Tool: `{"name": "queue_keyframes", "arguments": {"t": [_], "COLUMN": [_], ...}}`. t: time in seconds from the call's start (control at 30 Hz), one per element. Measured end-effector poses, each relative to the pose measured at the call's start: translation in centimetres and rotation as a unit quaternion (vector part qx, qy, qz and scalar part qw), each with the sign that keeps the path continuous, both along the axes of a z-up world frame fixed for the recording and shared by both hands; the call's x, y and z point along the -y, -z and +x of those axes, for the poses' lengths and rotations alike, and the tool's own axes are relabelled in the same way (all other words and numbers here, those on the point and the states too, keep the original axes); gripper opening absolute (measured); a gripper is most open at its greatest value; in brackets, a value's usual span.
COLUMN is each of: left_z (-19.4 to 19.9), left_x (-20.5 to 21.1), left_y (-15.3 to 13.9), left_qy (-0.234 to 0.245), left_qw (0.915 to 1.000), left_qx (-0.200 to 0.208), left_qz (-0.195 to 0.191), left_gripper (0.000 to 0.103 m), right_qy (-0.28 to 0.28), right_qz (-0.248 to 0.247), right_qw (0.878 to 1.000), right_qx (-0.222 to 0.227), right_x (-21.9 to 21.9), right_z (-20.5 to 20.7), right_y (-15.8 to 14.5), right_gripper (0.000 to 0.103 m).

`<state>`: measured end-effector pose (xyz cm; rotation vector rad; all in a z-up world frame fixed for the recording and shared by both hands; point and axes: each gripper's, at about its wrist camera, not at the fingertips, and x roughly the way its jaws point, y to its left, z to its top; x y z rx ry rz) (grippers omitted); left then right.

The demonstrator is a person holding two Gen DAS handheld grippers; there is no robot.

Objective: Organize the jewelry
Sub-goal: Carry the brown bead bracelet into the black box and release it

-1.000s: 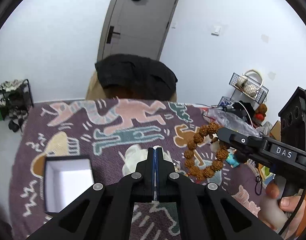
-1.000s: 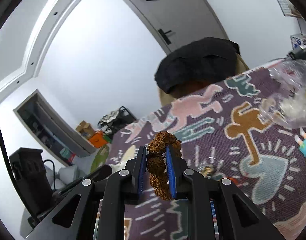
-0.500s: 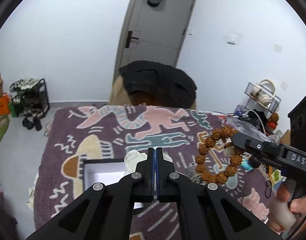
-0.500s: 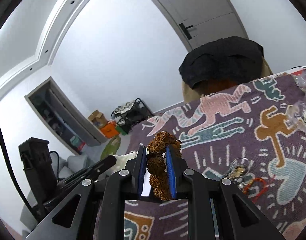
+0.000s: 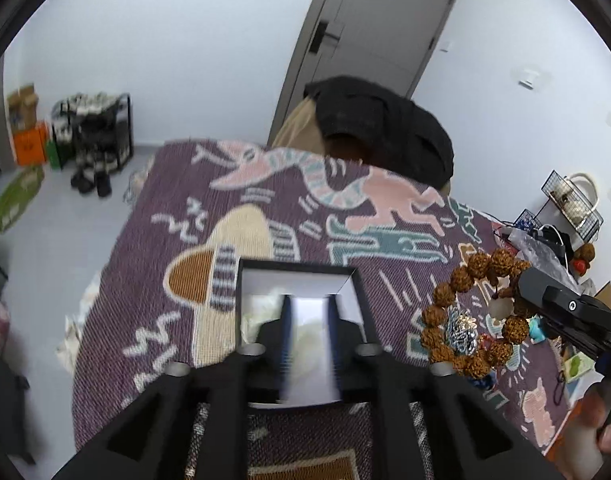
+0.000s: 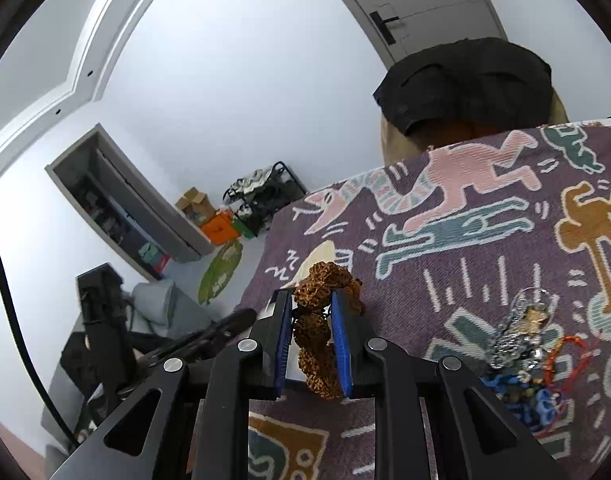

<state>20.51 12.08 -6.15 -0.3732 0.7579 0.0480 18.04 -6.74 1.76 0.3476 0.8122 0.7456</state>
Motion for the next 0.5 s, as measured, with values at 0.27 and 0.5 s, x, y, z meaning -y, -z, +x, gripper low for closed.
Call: {"name": "queue_keyframes", "arguments": {"t": [0.27,0.5], "left_z": [-3.0,-4.6], "left_x": [-2.0,-4.5], "left_y": [-0.9,-1.0], "left_qy": [-0.028,-0.051], "left_qw": [0.9984,0.9971], "left_qx": [0.048,0.054], "left_qz": [0.01,0.016], "left_gripper": [0.073,0.073], "right_qy": [-0.03,-0.056], "right_qz": [-0.013,-0.02], "right_qw": [0.999,0.998], "right_qx": [-0.002,-0.013], "right_x": [-4.0,-8.3], "right_z": [0.6,1.2], "right_y": [0.4,0.9], "right_gripper": [0.021,0.021]}}
